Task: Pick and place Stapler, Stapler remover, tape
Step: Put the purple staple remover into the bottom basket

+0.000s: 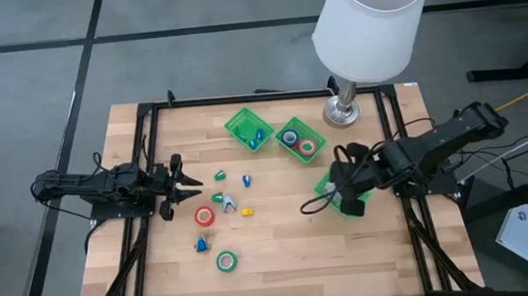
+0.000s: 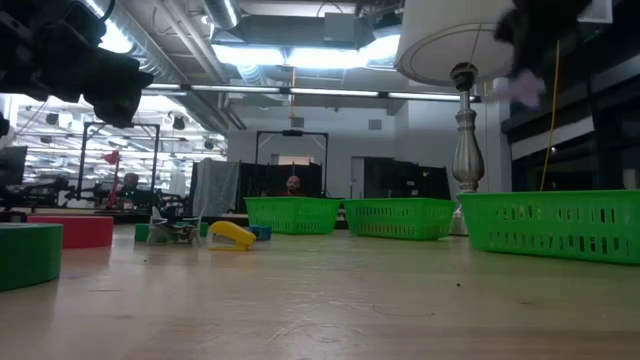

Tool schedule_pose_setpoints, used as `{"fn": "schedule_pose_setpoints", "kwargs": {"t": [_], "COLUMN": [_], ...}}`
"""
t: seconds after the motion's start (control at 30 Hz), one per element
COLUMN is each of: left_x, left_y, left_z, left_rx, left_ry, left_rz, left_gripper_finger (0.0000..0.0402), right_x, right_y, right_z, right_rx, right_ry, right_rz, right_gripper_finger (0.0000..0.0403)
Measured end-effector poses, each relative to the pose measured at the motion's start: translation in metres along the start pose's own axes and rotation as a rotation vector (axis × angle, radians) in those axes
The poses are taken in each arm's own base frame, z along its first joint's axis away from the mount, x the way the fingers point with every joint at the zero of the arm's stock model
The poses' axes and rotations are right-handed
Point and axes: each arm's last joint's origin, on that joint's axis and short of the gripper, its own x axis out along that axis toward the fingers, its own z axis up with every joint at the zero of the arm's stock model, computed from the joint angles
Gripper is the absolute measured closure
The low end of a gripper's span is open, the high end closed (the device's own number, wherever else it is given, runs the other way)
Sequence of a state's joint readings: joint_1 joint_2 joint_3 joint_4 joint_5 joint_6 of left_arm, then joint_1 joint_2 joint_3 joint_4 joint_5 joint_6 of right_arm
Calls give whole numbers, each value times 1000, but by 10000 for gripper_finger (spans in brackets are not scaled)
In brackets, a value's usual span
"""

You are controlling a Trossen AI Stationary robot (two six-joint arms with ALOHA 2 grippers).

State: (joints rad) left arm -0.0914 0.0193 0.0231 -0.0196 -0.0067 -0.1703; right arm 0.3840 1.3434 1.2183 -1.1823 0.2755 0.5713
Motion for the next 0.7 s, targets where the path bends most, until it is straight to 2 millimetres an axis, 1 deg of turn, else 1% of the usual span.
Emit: {"fn": "schedule_pose_setpoints", "kwargs": {"t": [0.17, 0.27, 0.37, 0.5, 0.7], "left_x": [0, 0, 0, 0, 0], "left_y": [0, 0, 0, 0, 0], "left_z": [0, 0, 0, 0, 0], "left_rx": [0, 0, 0, 0, 0], "left_ry": [0, 0, 0, 0, 0], "left_rz": [0, 0, 0, 0, 0], "left_gripper_finger": [295, 295, 295, 295, 295], "right_x": [35, 56, 71, 80, 81], "right_y": [-6, -9, -13, -15, -16], "right_z": [-31, -49, -64, -74, -72], "right_rx": [59, 85, 103, 99, 77], "right_ry": [28, 98, 174, 232, 225], "right_rz": [62, 52, 31, 39, 48], "right_gripper_finger": [398, 392, 390, 388, 387]}}
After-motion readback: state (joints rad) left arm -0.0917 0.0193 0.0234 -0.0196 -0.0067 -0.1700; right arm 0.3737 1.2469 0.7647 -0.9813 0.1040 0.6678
